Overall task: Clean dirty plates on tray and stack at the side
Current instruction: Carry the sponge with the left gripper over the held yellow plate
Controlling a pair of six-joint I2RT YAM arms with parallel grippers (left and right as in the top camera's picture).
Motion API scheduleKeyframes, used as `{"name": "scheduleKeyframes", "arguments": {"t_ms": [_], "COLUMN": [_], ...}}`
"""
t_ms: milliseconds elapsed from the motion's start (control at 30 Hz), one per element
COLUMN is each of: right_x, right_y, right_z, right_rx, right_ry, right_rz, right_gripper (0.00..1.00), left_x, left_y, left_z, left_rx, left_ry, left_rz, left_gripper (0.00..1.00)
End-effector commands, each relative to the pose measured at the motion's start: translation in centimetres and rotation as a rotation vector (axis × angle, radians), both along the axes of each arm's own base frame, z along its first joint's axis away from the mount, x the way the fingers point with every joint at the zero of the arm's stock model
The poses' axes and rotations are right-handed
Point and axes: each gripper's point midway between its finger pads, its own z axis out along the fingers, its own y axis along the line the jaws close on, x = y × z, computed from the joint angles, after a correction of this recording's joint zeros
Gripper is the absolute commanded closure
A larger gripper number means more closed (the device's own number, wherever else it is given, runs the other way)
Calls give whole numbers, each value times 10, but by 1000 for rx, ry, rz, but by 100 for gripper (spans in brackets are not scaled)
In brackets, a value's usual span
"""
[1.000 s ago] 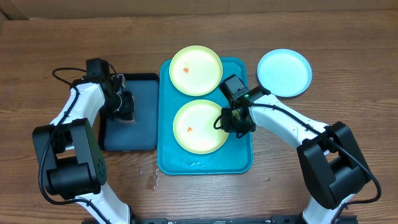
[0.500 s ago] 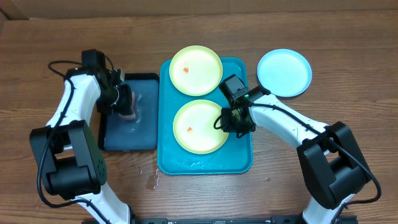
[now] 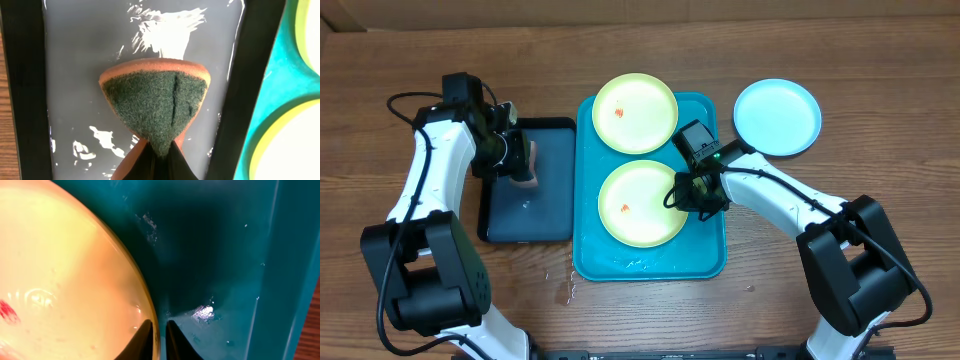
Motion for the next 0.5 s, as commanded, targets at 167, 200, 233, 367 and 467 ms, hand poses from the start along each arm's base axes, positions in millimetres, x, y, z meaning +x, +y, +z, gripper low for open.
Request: {"name": "scheduleKeyframes", "arguments": {"t_ms": [167,200,233,367,467], "right_x": [5,5,6,7,7], "right_y": [16,19,19,20,20], "right_z": [7,8,8,8,8], "right_rx": [90,102,108,112,116], "right_ry": [-15,-16,-13,-13,-10], "right_rz": [6,4,-12,-34,-54], "right_gripper": [90,90,90,92,96], "left_x": [10,10,10,11,11], "left_y": [0,3,4,-6,-24], "left_z": [64,70,77,89,87], "left_rx": [88,124,158,213,234], "left_ry": [-181,-197,-213,-251,-254], "left_rz": [4,15,23,-1,-90], "left_gripper": [96,96,96,96,96]}}
